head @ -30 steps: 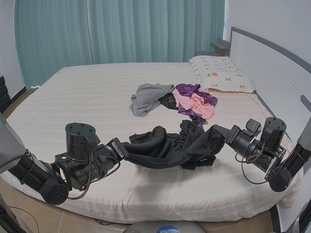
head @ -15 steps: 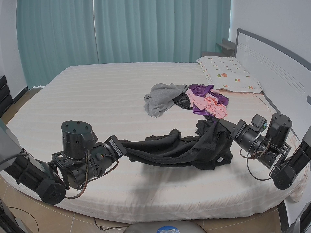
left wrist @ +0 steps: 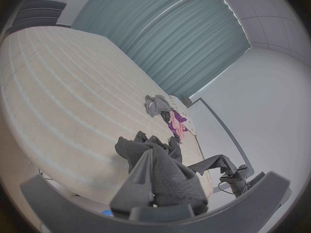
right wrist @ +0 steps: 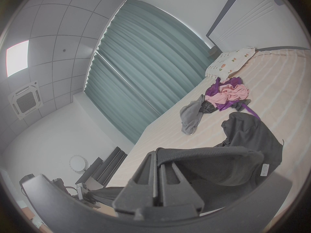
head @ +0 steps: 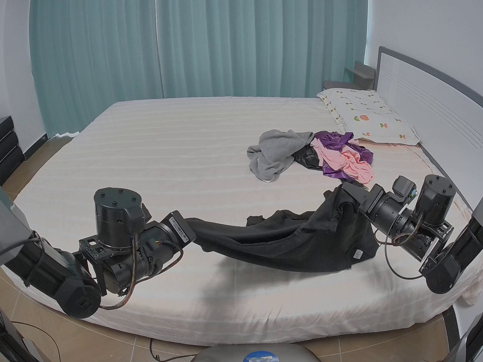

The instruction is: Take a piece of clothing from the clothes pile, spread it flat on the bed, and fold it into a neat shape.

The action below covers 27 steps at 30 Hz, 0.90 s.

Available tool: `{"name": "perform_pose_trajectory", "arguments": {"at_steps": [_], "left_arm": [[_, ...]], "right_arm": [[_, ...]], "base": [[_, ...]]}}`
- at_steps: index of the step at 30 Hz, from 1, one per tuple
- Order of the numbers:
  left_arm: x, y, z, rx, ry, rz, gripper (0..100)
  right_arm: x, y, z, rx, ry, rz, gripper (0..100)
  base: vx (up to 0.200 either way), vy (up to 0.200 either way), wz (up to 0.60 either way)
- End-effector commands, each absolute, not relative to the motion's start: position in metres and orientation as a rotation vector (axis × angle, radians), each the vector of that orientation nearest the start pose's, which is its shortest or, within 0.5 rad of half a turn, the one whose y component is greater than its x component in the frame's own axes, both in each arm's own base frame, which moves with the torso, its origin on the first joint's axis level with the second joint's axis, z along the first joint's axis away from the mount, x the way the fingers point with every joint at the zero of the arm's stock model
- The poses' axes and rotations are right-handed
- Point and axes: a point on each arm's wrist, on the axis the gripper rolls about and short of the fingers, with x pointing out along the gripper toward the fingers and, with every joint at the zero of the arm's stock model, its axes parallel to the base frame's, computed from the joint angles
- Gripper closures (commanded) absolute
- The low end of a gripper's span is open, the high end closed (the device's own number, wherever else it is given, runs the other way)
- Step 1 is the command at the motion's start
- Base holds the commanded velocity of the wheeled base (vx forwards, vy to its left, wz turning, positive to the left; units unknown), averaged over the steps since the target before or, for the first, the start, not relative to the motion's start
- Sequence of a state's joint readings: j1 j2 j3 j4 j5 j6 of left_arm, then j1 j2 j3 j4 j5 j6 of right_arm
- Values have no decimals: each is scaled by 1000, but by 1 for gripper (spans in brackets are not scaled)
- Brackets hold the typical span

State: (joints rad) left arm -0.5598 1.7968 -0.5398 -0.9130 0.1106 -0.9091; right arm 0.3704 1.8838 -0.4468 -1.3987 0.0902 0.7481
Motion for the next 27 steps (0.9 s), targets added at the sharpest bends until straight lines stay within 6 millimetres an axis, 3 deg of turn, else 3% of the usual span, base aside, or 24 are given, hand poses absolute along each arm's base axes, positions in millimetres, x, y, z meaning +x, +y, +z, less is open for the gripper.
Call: {"name": "perform_pose_trajectory", "arguments": {"at_steps": [1,27], "left_arm": [[246,-152,115,-772,502,-263,100],[247,-152,113,-769,511,-260,100]], "right_arm": [[273,108,118,729,212,424,100],[275,109,111,727,234,424,100]], "base": [[0,200,0],[0,200,0]]}}
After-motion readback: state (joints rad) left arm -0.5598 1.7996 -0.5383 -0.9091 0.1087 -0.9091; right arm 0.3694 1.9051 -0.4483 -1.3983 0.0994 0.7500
